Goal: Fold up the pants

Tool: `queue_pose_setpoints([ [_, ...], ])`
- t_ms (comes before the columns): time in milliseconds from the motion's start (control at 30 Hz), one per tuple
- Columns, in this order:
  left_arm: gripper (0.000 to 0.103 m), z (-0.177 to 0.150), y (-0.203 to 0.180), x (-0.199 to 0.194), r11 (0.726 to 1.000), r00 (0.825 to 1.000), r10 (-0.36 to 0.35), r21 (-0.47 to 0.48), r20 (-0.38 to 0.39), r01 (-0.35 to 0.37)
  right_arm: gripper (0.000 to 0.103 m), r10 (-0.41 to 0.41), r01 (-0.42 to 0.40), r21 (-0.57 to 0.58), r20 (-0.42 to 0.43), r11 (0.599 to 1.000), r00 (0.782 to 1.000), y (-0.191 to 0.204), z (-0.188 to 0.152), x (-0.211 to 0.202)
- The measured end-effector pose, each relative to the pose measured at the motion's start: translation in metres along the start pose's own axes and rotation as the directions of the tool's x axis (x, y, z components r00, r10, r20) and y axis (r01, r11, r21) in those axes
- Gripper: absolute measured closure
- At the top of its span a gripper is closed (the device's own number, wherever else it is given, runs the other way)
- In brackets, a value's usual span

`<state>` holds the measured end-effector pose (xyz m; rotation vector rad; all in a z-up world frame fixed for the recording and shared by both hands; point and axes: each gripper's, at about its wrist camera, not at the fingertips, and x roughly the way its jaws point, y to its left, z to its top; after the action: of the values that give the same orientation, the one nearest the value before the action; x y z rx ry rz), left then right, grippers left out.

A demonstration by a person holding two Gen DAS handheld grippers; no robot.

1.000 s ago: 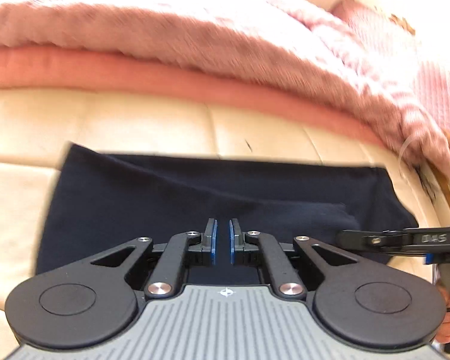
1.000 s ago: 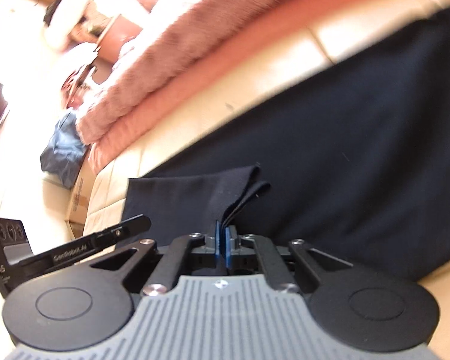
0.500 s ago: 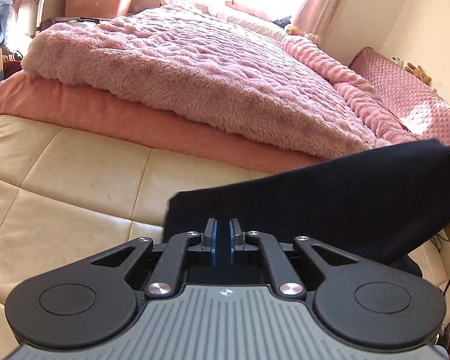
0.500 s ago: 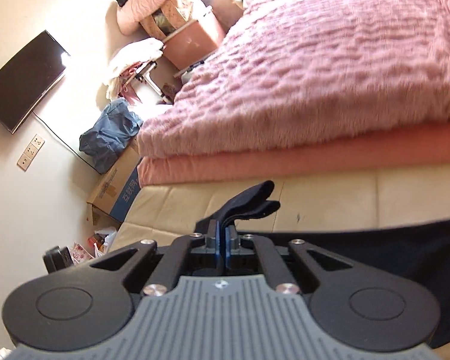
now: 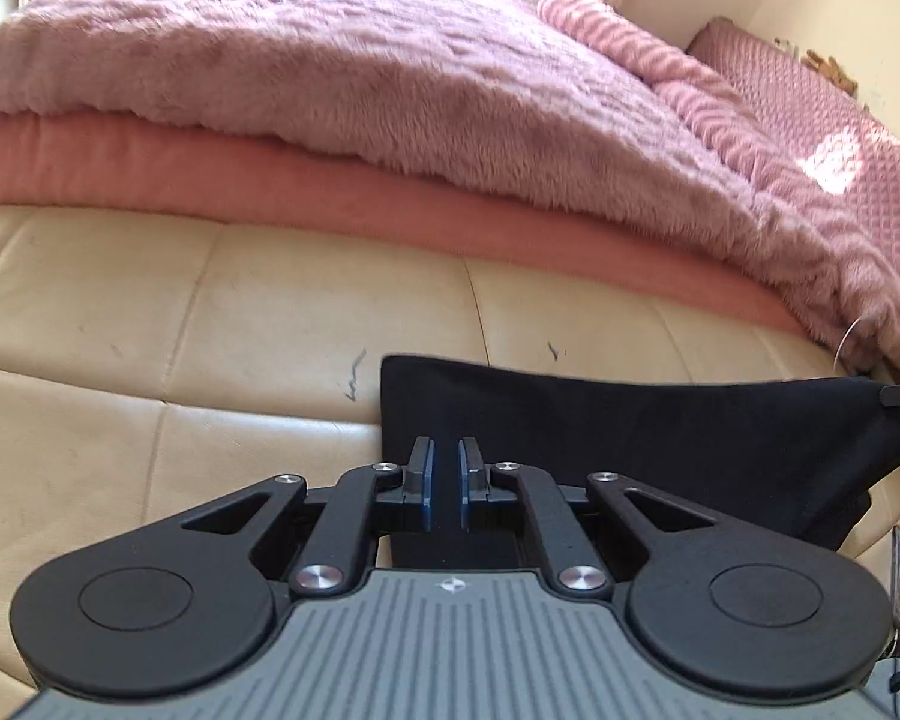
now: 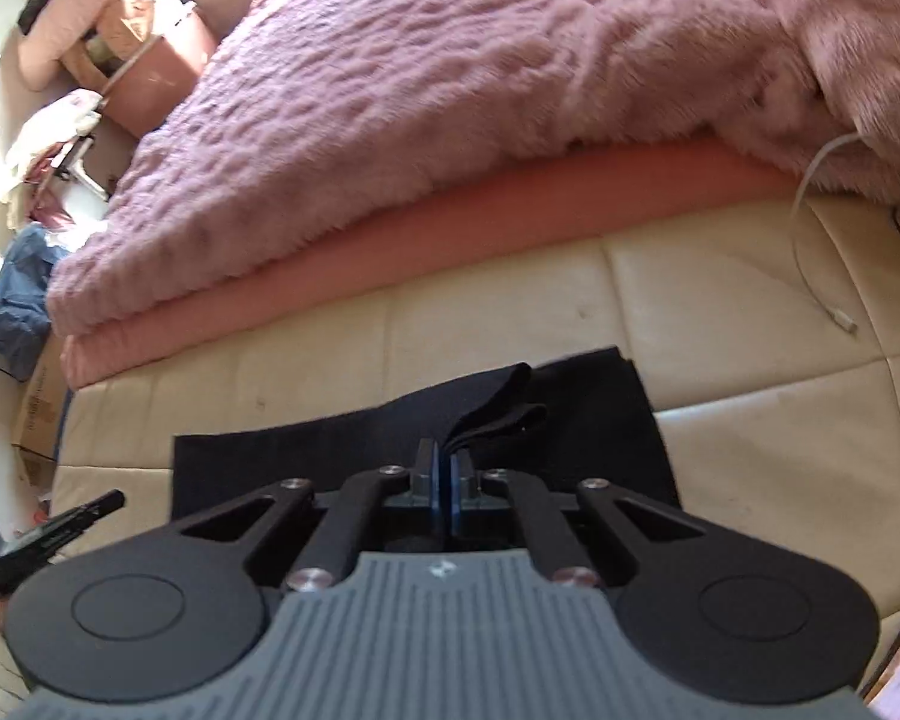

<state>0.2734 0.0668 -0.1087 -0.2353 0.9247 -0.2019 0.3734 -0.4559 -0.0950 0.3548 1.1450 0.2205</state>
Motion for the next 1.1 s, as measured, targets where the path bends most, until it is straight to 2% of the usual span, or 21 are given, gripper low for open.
queue_pose_setpoints([
  [167, 0.096, -0.007, -0.008, 0.021, 0.999, 0.999, 0.017, 0.028, -0.049, -0.016, 0.103, -0.072, 0.072, 0.006, -0.035, 0.997, 0.997, -0.034, -0.011, 0.040],
  [300, 0.096, -0.008, -0.008, 0.031, 0.999, 0.997, 0.026, 0.042, -0.075, -0.023, 0.103, -0.086, 0.085, -0.011, -0.037, 0.996, 0.996, -0.026, -0.007, 0.050],
  [367, 0.096, -0.010, -0.007, 0.034, 0.998, 0.996, 0.034, 0.050, -0.084, -0.030, 0.103, -0.055, 0.056, -0.056, 0.009, 0.997, 0.998, -0.013, -0.003, 0.037],
  [433, 0.096, -0.012, -0.004, 0.035, 0.998, 0.995, 0.038, 0.047, -0.089, -0.034, 0.103, 0.050, -0.038, -0.115, 0.111, 0.993, 0.993, 0.012, 0.001, -0.001],
  [467, 0.096, -0.012, -0.003, 0.036, 0.999, 0.995, 0.036, 0.044, -0.088, -0.033, 0.103, 0.079, -0.055, -0.154, 0.156, 0.987, 0.985, 0.020, 0.003, -0.013],
  [500, 0.096, -0.013, -0.003, 0.037, 0.999, 0.995, 0.037, 0.040, -0.087, -0.034, 0.103, 0.046, -0.011, -0.187, 0.184, 0.982, 0.982, 0.025, 0.003, -0.016],
  [567, 0.096, -0.016, -0.001, 0.039, 0.999, 0.995, 0.038, 0.028, -0.087, -0.036, 0.103, -0.118, 0.149, -0.207, 0.153, 0.967, 0.981, 0.019, 0.002, 0.007],
  [633, 0.096, -0.018, 0.000, 0.040, 0.999, 0.996, 0.035, 0.013, -0.086, -0.034, 0.103, -0.183, 0.199, -0.193, 0.097, 0.961, 0.978, 0.001, -0.005, 0.037],
  [700, 0.096, -0.020, -0.001, 0.040, 0.999, 0.996, 0.032, 0.002, -0.079, -0.032, 0.103, -0.218, 0.233, -0.204, 0.096, 0.951, 0.971, -0.007, -0.014, 0.054],
  [833, 0.096, -0.021, -0.004, 0.038, 0.999, 0.997, 0.032, 0.006, -0.072, -0.031, 0.103, -0.234, 0.261, -0.211, 0.144, 0.942, 0.962, -0.003, -0.023, 0.056],
  [900, 0.096, -0.021, -0.004, 0.037, 1.000, 0.997, 0.030, 0.012, -0.074, -0.029, 0.103, -0.183, 0.231, -0.213, 0.223, 0.949, 0.957, 0.008, -0.022, 0.035],
  [967, 0.096, -0.022, -0.003, 0.038, 1.000, 0.997, 0.030, 0.011, -0.076, -0.029, 0.103, -0.115, 0.208, -0.264, 0.330, 0.942, 0.937, 0.022, -0.027, 0.011],
  [1000, 0.096, -0.023, -0.003, 0.039, 1.000, 0.997, 0.030, 0.009, -0.075, -0.029, 0.103, -0.137, 0.248, -0.282, 0.361, 0.927, 0.922, 0.026, -0.027, 0.009],
  [1033, 0.096, -0.023, -0.003, 0.039, 1.000, 0.997, 0.031, 0.007, -0.075, -0.030, 0.103, -0.184, 0.284, -0.281, 0.333, 0.917, 0.925, 0.023, -0.026, 0.020],
  [1100, 0.096, -0.023, -0.003, 0.039, 0.999, 0.997, 0.032, 0.002, -0.072, -0.032, 0.103, -0.238, 0.300, -0.255, 0.248, 0.919, 0.939, 0.005, -0.025, 0.049],
])
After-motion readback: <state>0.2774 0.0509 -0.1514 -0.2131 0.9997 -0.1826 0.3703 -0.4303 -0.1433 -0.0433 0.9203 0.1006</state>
